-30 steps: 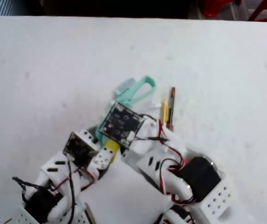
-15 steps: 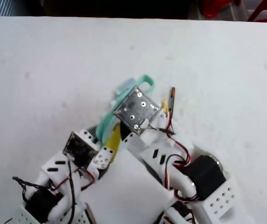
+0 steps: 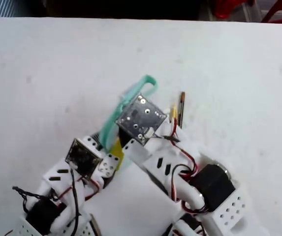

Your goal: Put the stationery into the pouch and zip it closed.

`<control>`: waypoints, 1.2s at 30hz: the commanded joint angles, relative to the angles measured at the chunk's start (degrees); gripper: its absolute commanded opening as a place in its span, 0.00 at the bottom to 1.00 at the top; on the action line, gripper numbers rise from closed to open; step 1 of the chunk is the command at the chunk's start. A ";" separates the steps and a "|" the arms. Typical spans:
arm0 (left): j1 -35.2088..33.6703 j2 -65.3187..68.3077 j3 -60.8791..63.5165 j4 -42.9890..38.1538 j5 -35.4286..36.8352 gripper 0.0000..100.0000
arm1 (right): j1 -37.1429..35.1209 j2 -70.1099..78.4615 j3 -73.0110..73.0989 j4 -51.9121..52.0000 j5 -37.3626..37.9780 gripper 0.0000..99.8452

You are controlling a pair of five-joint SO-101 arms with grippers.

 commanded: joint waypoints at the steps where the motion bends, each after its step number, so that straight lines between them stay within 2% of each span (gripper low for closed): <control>1: 0.04 -0.84 -0.53 -1.76 0.00 0.02 | 0.75 -0.13 -0.26 -2.68 0.88 0.03; 6: 0.04 -0.84 -0.62 -1.76 0.09 0.03 | 6.11 -0.13 -0.26 -2.68 1.23 0.02; 10: 0.04 -0.84 -0.53 -1.41 0.44 0.11 | 9.89 -0.13 -0.26 -2.95 1.23 0.02; 13: -0.22 -0.84 -0.44 -0.44 4.84 0.16 | 11.65 -0.13 -0.26 -3.03 1.14 0.02; 17: 0.22 -0.84 0.70 0.09 8.09 0.17 | 14.20 -0.13 -0.26 -3.03 1.14 0.02; 25: 0.04 -0.84 9.23 -10.73 8.00 0.17 | 15.08 -0.13 -0.26 -2.95 1.14 0.02; 31: 0.13 -0.84 9.05 -11.52 8.00 0.05 | 15.43 -0.13 -0.26 -2.68 1.14 0.02; 36: 0.22 -0.84 7.91 -10.99 8.00 0.03 | 15.52 -0.13 -0.18 -2.77 1.14 0.02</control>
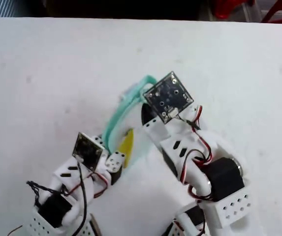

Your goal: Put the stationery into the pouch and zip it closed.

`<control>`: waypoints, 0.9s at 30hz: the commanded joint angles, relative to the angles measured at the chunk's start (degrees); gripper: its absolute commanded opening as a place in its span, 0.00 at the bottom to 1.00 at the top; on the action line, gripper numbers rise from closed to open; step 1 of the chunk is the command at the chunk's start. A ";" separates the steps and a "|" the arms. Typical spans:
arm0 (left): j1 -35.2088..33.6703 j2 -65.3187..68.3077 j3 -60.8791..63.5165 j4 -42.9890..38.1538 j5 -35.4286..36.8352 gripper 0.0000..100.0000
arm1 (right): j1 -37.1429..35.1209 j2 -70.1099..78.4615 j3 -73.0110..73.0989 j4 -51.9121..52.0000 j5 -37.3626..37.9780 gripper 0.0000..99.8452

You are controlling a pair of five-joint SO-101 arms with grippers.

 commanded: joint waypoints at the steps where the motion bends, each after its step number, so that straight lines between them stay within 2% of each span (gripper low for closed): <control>1: -0.04 -0.75 -1.67 -1.23 0.44 0.03 | 0.84 -0.13 0.18 -1.36 0.35 0.02; 4: -0.04 -0.75 -2.20 -0.97 0.44 0.02 | 0.84 -0.13 1.93 -2.42 0.35 0.02; 7: -0.04 -0.75 -6.24 3.34 -0.44 0.02 | -0.84 -0.75 3.08 -2.51 0.35 0.02; 10: 0.04 -0.75 -7.56 4.66 -5.54 0.02 | -7.43 -1.45 0.18 -0.04 0.53 0.02; 13: 0.04 -0.75 -6.77 4.31 -6.33 0.02 | -15.25 -1.71 -4.13 2.07 0.88 0.02; 15: 0.04 -0.75 -6.24 3.16 -6.42 0.02 | -17.98 -1.19 -6.77 3.30 0.88 0.02; 22: -0.13 -0.75 -6.24 3.08 -6.51 0.02 | -19.47 1.89 -13.19 10.86 0.88 0.02; 27: -0.04 -0.75 -6.24 3.08 -6.51 0.02 | -24.75 2.07 -13.80 15.69 1.67 0.02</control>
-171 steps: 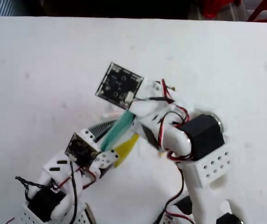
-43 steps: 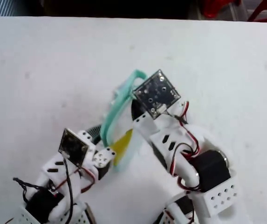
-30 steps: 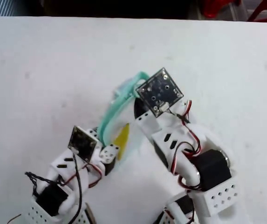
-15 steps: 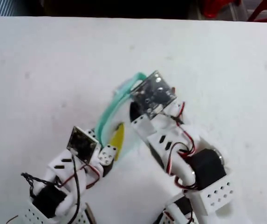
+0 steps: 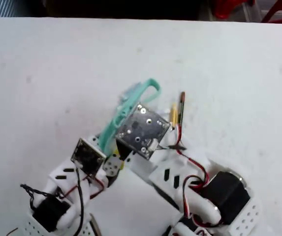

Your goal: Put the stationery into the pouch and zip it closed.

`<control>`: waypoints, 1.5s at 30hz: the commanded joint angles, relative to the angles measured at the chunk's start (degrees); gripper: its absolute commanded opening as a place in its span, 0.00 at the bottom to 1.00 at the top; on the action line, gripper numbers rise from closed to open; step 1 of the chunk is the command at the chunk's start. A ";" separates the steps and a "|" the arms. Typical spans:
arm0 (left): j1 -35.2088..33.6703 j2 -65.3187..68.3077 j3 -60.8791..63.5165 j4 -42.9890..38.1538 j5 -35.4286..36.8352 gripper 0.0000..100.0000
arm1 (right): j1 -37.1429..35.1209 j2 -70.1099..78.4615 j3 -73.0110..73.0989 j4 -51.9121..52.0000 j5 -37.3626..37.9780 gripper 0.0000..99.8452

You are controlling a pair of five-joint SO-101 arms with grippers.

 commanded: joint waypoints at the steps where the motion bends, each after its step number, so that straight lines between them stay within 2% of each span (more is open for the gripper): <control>1: -0.22 0.13 -2.29 -1.32 -0.26 0.02 | -5.32 0.57 -2.29 2.68 2.64 0.02; 6: -0.22 0.13 -2.29 -1.32 -0.26 0.02 | -9.63 0.66 -2.37 5.58 4.84 0.02; 15: -0.40 0.13 -2.29 -1.23 -0.26 0.02 | -11.30 0.22 -2.37 6.81 5.36 0.02; 18: -0.48 0.13 -2.29 -1.23 -0.26 0.02 | -9.36 0.22 -2.37 5.93 6.15 0.02; 23: -0.57 0.13 -2.29 -1.23 -0.26 0.02 | -2.07 0.22 -2.29 3.30 5.89 0.02; 25: -0.57 0.13 -2.29 -1.23 -0.26 0.02 | -0.04 0.13 -2.29 3.30 3.52 0.09; 27: -0.66 0.13 -2.29 -1.23 -0.26 0.02 | 1.27 0.04 -2.29 3.65 -0.53 0.22; 29: -0.66 0.13 -2.29 -1.23 -0.26 0.02 | 1.36 -1.01 -2.29 3.74 -0.35 0.35; 31: -1.80 0.13 -2.20 -1.23 -0.26 0.02 | 1.36 -3.30 -2.37 3.82 0.62 0.40; 37: -8.31 0.13 -2.73 -1.67 0.26 0.02 | 2.68 -13.67 -2.29 6.29 1.14 0.34; 42: -9.01 0.13 -4.13 -0.97 1.93 0.02 | 17.01 -12.44 -1.93 6.11 0.70 0.29; 45: -9.54 0.13 -8.62 3.08 1.85 0.02 | 23.69 -6.81 -1.93 6.20 0.62 0.25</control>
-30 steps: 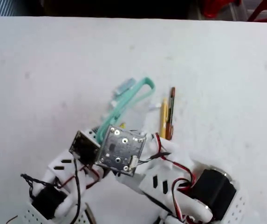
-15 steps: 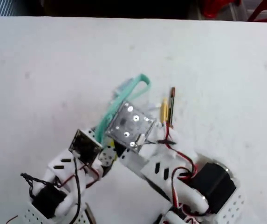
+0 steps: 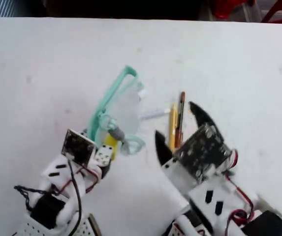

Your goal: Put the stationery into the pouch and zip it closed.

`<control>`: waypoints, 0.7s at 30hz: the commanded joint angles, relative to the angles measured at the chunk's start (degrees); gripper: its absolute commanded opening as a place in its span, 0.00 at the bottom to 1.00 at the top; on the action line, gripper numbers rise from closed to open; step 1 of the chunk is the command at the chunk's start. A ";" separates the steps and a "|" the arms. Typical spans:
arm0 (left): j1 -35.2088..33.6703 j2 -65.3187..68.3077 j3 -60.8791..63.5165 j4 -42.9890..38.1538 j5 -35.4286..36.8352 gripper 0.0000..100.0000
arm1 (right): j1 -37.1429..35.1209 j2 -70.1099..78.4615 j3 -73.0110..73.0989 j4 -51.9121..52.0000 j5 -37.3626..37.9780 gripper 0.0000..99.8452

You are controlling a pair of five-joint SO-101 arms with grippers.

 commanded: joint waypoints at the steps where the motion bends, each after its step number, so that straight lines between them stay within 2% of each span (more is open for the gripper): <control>1: -1.36 -0.92 -9.23 4.13 0.70 0.02 | 7.69 6.90 -1.05 0.13 -0.62 0.25; 5: -3.47 -0.92 -19.52 11.69 0.35 0.02 | 12.18 15.60 -1.05 -0.92 -6.95 0.23; 9: -6.81 -0.92 -24.79 14.77 -2.20 0.02 | 16.31 24.22 -1.05 -3.82 -8.79 0.23; 15: -10.33 -0.92 -22.42 14.95 -4.92 0.02 | 24.13 40.22 -1.23 -8.48 -8.88 0.23; 21: -10.33 -0.92 -16.88 14.59 -4.40 0.02 | 26.24 57.63 -1.49 -17.54 -12.13 0.23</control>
